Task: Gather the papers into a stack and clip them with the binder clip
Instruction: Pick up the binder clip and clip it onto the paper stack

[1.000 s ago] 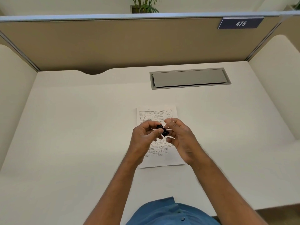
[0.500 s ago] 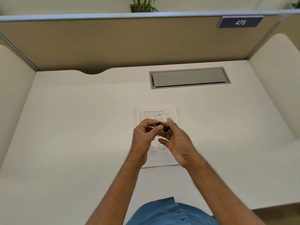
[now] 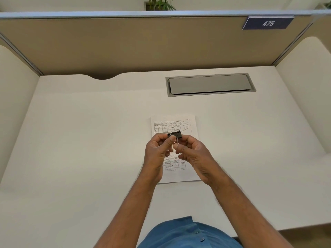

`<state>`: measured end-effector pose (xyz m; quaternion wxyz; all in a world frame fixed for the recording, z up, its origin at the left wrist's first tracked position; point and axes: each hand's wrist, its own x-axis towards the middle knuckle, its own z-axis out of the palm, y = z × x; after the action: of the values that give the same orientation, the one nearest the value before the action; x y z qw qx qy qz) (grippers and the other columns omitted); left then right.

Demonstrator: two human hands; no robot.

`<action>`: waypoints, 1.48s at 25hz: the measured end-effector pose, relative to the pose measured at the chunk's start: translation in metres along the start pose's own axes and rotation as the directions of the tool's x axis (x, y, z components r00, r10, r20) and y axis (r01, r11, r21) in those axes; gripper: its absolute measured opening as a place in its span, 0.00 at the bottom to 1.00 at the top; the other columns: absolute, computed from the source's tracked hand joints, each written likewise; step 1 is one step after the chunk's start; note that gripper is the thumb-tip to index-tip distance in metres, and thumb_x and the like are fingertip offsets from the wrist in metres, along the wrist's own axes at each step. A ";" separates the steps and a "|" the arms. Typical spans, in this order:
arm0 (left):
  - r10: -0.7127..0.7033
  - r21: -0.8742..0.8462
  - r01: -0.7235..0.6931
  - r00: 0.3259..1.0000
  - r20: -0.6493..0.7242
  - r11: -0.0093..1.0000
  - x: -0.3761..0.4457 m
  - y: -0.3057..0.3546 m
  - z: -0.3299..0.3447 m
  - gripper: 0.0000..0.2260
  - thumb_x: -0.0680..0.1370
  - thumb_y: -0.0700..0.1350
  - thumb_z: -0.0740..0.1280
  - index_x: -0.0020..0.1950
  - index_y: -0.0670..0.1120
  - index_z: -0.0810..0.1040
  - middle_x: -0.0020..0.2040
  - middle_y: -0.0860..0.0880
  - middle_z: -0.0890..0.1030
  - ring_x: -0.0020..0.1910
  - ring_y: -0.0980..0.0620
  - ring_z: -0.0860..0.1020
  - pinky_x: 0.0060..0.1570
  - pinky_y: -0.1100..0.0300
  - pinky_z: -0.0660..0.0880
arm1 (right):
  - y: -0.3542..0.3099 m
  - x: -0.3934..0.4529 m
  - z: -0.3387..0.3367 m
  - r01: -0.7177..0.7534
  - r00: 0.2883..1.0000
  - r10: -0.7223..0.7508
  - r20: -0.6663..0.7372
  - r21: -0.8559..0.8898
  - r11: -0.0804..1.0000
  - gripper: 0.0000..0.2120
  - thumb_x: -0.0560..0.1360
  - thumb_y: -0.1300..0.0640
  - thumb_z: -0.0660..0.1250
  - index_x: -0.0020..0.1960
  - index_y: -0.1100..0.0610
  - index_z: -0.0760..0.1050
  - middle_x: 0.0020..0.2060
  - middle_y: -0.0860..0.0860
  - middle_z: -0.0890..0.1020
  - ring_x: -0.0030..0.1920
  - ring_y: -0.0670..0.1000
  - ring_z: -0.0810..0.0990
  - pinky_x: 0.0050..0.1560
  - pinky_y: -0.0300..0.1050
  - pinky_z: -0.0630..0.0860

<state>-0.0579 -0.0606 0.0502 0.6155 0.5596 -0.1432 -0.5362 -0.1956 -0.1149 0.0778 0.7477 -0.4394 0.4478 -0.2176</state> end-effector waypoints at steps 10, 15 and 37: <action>-0.081 -0.034 0.086 0.988 0.128 0.996 -0.001 0.000 0.007 0.03 0.80 0.43 0.70 0.49 0.46 0.78 0.43 0.44 0.84 0.37 0.49 0.81 0.41 0.56 0.71 | -0.001 0.013 0.000 0.080 0.981 -0.061 -0.185 0.095 0.992 0.15 0.76 0.53 0.74 0.61 0.54 0.82 0.44 0.51 0.85 0.41 0.48 0.80 0.51 0.49 0.74; -0.121 0.067 0.112 0.982 0.145 0.991 0.004 -0.001 0.000 0.06 0.80 0.43 0.70 0.46 0.48 0.75 0.51 0.44 0.88 0.43 0.47 0.85 0.45 0.56 0.74 | -0.003 0.019 -0.013 -0.014 0.990 0.013 -0.138 -0.005 1.000 0.16 0.74 0.48 0.75 0.59 0.53 0.83 0.43 0.49 0.86 0.41 0.46 0.79 0.49 0.47 0.72; 0.200 0.920 -0.041 0.979 -0.041 0.389 0.148 -0.007 -0.036 0.18 0.78 0.53 0.71 0.67 0.50 0.76 0.70 0.48 0.73 0.72 0.46 0.67 0.68 0.50 0.69 | 0.035 0.124 -0.047 -0.095 0.954 0.096 -0.285 0.017 0.995 0.14 0.75 0.56 0.75 0.59 0.59 0.82 0.53 0.55 0.88 0.56 0.52 0.85 0.61 0.46 0.79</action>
<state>0.0239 -0.1614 -0.0308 0.2538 0.8304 -0.4085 -0.2814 -0.1756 -0.2075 -0.0217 0.6858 -0.3800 0.5712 -0.2429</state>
